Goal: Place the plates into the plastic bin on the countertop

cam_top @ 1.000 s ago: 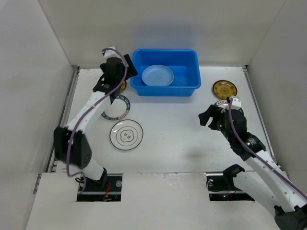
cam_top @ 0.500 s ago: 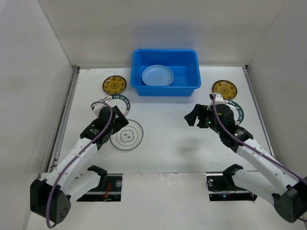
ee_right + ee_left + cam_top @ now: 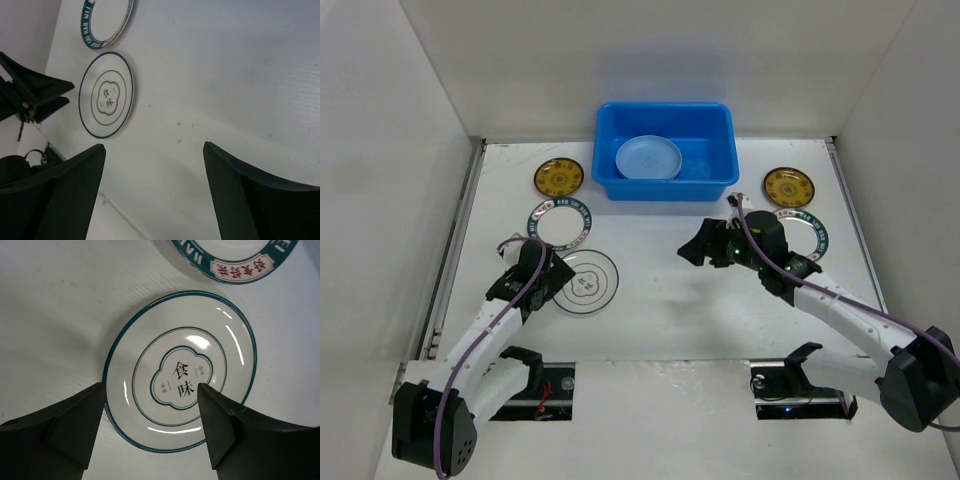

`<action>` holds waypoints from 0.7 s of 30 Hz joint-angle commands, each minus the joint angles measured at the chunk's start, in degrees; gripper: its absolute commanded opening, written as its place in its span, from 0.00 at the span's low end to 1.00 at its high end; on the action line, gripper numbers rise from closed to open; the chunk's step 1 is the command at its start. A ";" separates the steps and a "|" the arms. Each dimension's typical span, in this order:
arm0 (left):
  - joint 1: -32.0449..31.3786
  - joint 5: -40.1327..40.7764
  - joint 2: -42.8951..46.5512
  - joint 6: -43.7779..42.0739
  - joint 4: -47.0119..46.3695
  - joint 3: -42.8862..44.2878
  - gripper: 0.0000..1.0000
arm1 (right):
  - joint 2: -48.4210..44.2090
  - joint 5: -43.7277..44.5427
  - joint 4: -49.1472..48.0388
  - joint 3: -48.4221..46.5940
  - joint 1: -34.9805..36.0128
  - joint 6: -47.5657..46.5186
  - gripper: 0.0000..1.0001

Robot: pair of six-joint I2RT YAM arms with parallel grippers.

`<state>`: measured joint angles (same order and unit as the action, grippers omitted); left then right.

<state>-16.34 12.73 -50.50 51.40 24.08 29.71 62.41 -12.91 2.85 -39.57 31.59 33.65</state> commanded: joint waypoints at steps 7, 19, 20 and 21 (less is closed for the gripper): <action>2.32 -5.43 4.27 8.45 3.69 -3.96 0.70 | 1.83 -3.09 -6.02 -0.86 0.44 1.33 0.85; 2.14 -6.76 6.03 12.85 9.41 -7.47 0.68 | 3.59 -5.02 -7.42 -1.21 0.35 1.86 0.85; 2.32 -6.76 6.11 13.29 9.06 -7.91 0.67 | 3.77 -5.11 -7.68 -1.21 0.35 1.95 0.85; 2.41 -6.93 6.20 13.73 8.54 -8.35 0.66 | 3.86 -5.11 -7.77 -1.12 0.35 1.95 0.85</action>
<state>-14.22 7.62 -45.34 53.67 28.62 22.72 66.00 -16.84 -0.75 -39.57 31.57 35.00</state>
